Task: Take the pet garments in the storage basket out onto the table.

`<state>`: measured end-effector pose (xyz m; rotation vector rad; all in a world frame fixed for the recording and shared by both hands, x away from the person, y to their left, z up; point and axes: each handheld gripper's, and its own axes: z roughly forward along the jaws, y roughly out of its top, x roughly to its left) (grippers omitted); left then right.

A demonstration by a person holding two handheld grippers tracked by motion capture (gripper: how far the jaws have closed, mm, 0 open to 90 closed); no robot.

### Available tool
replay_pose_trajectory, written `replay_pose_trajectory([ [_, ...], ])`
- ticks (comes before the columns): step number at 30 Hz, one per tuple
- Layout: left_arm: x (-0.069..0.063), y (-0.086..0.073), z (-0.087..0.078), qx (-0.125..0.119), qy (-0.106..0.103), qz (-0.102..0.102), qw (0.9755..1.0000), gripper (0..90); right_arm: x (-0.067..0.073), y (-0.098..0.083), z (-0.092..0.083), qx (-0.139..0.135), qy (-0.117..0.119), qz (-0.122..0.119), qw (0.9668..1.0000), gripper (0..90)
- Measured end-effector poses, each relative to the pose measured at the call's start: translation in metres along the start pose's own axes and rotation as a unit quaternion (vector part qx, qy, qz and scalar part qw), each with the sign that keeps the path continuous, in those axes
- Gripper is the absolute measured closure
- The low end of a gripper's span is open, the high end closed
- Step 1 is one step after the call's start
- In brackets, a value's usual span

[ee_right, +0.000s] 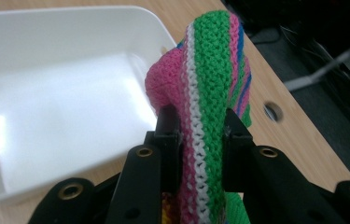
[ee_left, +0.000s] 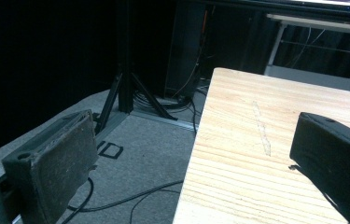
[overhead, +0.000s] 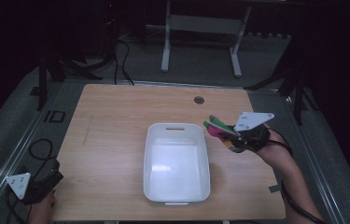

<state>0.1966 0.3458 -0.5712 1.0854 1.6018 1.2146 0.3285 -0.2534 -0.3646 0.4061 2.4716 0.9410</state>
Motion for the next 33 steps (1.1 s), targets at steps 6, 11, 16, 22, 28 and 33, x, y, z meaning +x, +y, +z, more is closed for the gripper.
replay_pose_trajectory([
  [6,0.0,0.0,0.0,0.0,0.0,-0.001,1.0,1.2,-0.012,-0.024,-0.013,0.01,-0.022,0.019,0.9995,73.4],
  [11,0.0,0.0,0.0,-0.001,0.0,0.0,1.0,1.2,-0.016,-0.037,-0.015,0.009,-0.036,0.032,0.9988,73.3],
  [16,0.0,0.0,0.0,0.0,0.0,-0.001,1.0,1.2,-0.018,-0.053,-0.004,0.015,-0.039,0.05,0.9979,73.3],
  [22,0.0,0.0,0.0,0.0,-0.001,-0.001,1.0,1.2,-0.014,-0.076,0.017,0.034,-0.049,0.063,0.9962,73.1],
  [28,0.0,0.0,0.0,-0.001,-0.001,0.001,1.0,1.2,-0.007,-0.099,0.046,0.053,-0.052,0.075,0.9943,73.1],
  [33,0.0,0.0,0.0,-0.001,-0.001,0.002,1.0,1.2,-0.001,-0.117,0.072,0.066,-0.037,0.094,0.9927,73.0],
])
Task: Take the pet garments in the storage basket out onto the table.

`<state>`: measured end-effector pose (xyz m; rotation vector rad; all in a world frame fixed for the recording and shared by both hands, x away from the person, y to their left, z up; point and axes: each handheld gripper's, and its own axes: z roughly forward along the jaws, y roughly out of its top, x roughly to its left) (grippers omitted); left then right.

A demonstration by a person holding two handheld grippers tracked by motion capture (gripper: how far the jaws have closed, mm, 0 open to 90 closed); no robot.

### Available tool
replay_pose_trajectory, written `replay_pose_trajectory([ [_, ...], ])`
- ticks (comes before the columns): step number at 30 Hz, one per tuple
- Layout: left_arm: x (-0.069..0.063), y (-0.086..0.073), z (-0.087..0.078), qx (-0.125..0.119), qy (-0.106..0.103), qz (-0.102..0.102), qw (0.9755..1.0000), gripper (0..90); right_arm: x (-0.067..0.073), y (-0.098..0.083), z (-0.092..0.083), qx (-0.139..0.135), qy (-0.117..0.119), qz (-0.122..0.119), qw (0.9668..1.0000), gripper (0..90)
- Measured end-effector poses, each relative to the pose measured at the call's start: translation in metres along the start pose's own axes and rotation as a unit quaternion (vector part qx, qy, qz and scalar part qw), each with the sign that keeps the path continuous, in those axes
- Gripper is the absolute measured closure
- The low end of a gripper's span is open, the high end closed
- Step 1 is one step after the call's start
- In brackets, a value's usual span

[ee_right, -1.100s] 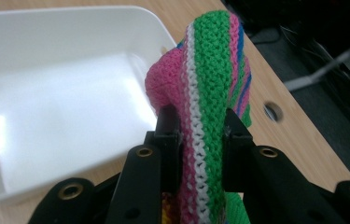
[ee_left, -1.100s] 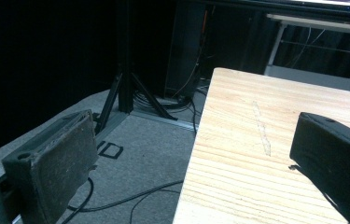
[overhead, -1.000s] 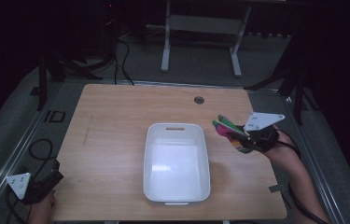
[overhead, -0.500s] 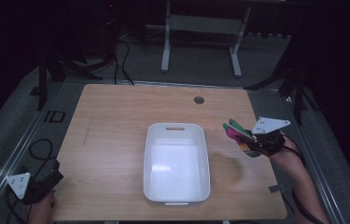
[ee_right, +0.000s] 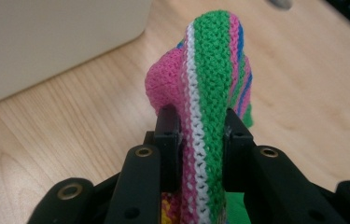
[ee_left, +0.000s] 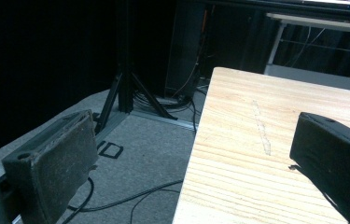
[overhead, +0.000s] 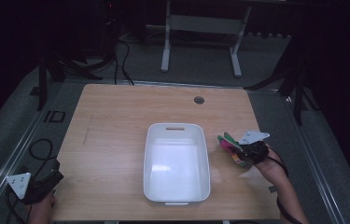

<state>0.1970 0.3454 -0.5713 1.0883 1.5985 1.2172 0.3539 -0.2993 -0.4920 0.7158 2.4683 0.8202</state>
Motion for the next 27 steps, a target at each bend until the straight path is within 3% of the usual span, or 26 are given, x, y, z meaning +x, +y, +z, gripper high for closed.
replay_pose_trajectory([
  [9,0.0,0.0,0.0,-0.001,0.0,0.0,1.0,1.2,0.016,-0.016,0.033,0.014,0.024,0.019,0.9995,71.7],
  [13,0.0,0.0,0.0,-0.001,0.0,0.0,1.0,1.2,0.022,-0.022,0.04,0.01,0.035,0.036,0.9987,70.2],
  [17,0.0,0.0,0.0,0.0,0.0,0.0,1.0,1.2,0.024,-0.021,0.038,0.01,0.039,0.043,0.9983,62.1],
  [19,0.0,0.0,0.0,-0.001,0.001,0.0,1.0,1.2,0.025,-0.018,0.034,0.011,0.042,0.034,0.9985,54.5],
  [27,0.0,0.0,0.0,-0.001,0.0,-0.001,1.0,1.2,0.022,-0.011,0.004,-0.031,0.032,0.045,0.998,39.0],
])
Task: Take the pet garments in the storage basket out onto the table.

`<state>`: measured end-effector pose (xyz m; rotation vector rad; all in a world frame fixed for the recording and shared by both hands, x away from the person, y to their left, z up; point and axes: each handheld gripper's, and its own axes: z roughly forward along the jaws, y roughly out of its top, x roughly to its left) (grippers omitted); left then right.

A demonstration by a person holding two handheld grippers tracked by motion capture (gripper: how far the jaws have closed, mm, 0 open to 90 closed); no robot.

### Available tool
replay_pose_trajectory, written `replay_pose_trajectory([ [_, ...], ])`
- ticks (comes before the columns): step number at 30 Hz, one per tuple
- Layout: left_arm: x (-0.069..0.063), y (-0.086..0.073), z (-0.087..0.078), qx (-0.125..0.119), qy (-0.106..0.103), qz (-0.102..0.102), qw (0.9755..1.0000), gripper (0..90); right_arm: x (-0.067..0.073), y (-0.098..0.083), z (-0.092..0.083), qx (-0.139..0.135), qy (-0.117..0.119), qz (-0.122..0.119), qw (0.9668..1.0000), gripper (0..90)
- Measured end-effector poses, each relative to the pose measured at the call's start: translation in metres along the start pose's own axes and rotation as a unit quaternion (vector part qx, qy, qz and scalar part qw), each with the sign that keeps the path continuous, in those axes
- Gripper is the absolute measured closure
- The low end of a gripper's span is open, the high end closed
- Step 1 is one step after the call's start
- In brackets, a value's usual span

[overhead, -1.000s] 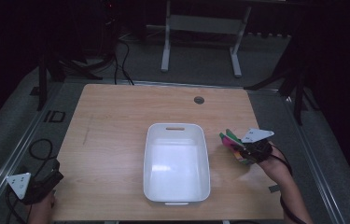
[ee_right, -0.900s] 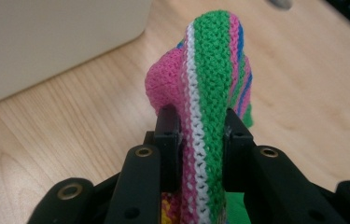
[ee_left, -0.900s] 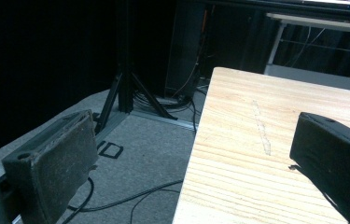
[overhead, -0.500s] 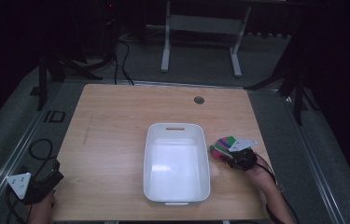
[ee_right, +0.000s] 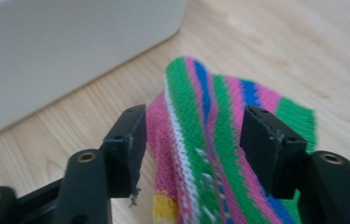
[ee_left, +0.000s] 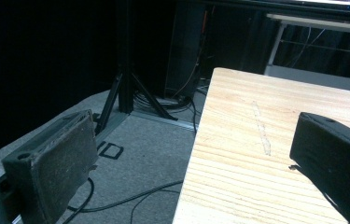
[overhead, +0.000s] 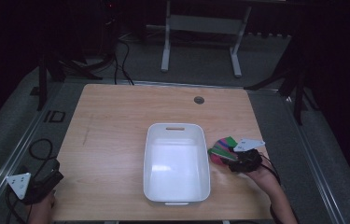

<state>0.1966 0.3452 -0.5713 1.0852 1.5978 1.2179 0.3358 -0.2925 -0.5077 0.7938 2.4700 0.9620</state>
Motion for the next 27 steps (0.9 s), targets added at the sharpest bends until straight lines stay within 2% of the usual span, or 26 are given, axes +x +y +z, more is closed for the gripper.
replay_pose_trajectory([
  [2,0.0,0.0,0.0,0.001,0.0,0.0,1.0,1.2,0.0,0.0,-0.003,-0.006,-0.001,0.005,1.0,38.2],
  [3,0.0,0.0,0.0,0.001,0.0,0.0,1.0,1.2,-0.003,-0.002,-0.012,-0.018,-0.012,0.013,0.9997,35.9],
  [5,0.0,0.0,0.0,0.001,0.0,0.0,1.0,1.2,-0.005,-0.004,-0.018,-0.026,-0.018,0.02,0.9993,34.2],
  [12,0.0,0.0,0.0,0.001,0.001,0.0,1.0,1.2,-0.014,-0.017,-0.037,-0.039,-0.044,0.053,0.9968,24.8],
  [14,0.0,0.0,0.0,0.001,0.001,0.0,1.0,1.2,-0.016,-0.021,-0.04,-0.044,-0.054,0.066,0.9954,19.3],
  [17,0.0,0.0,0.0,0.001,0.001,0.0,1.0,1.2,-0.018,-0.029,-0.044,-0.053,-0.058,0.085,0.9933,16.7],
  [19,0.0,0.0,0.0,0.001,0.001,0.0,1.0,1.2,-0.02,-0.034,-0.045,-0.058,-0.058,0.1,0.9916,11.0],
  [22,0.0,0.0,0.0,0.001,0.001,-0.001,1.0,1.2,-0.02,-0.041,-0.047,-0.065,-0.069,0.107,0.9898,10.1],
  [24,0.0,0.0,0.0,0.001,0.001,-0.001,1.0,1.2,-0.021,-0.047,-0.048,-0.073,-0.072,0.121,0.9874,10.1],
  [27,0.0,0.0,0.0,0.0,0.001,-0.001,1.0,1.2,-0.021,-0.057,-0.048,-0.079,-0.089,0.135,0.9837,10.1],
])
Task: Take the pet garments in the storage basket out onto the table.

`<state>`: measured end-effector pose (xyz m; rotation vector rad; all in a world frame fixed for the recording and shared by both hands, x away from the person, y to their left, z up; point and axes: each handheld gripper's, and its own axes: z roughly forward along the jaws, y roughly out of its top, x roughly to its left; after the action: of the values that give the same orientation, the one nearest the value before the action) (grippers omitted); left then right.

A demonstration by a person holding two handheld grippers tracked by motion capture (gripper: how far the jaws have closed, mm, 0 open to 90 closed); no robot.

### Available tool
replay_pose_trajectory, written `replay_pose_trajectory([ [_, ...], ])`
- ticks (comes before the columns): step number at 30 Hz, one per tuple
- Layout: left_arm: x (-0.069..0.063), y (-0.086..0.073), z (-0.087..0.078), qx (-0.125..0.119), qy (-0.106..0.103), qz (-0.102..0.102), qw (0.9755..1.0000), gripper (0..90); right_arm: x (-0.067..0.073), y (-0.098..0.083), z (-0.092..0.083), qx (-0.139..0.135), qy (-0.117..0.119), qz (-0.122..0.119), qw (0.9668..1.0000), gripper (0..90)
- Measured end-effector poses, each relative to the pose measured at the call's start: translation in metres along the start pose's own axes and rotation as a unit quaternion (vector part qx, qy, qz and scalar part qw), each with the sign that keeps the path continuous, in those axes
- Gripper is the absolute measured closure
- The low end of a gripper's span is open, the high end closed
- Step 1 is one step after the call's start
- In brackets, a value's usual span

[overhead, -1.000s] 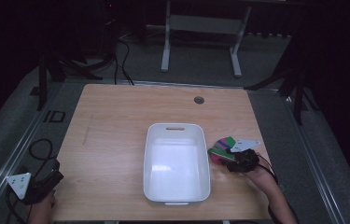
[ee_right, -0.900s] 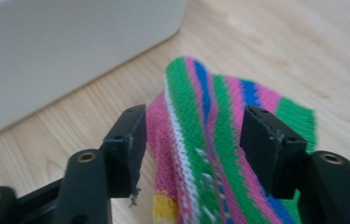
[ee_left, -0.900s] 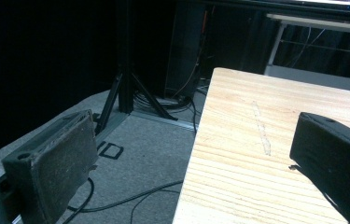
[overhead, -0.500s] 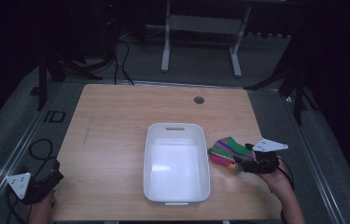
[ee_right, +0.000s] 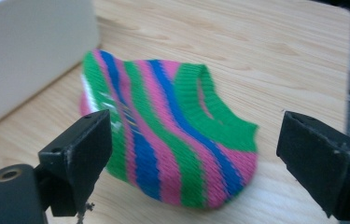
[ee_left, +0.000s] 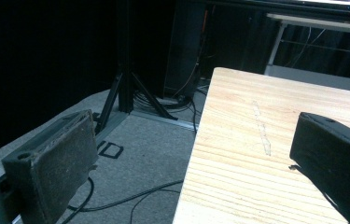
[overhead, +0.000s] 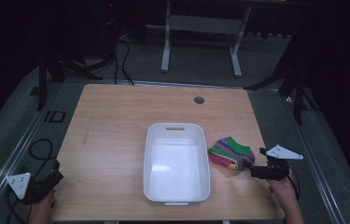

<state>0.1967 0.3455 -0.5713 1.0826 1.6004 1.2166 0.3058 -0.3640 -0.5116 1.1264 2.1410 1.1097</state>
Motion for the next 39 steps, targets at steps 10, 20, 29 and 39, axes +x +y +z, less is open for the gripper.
replay_pose_trajectory([
  [10,0.0,0.0,0.0,0.001,0.0,0.0,1.0,1.2,-0.012,-0.034,-0.013,-0.055,-0.111,0.06,0.9904,10.1],
  [20,0.0,0.0,0.0,0.0,0.0,0.001,1.0,1.2,-0.014,-0.06,-0.017,-0.056,-0.145,0.094,0.9835,10.2],
  [29,0.0,0.0,0.0,0.0,-0.001,0.0,1.0,1.2,-0.01,-0.069,-0.022,-0.085,-0.172,0.101,0.9762,10.3],
  [39,0.0,0.0,-0.001,-0.002,0.0,0.0,1.0,1.2,-0.015,-0.07,-0.023,-0.087,-0.165,0.12,0.975,10.4],
])
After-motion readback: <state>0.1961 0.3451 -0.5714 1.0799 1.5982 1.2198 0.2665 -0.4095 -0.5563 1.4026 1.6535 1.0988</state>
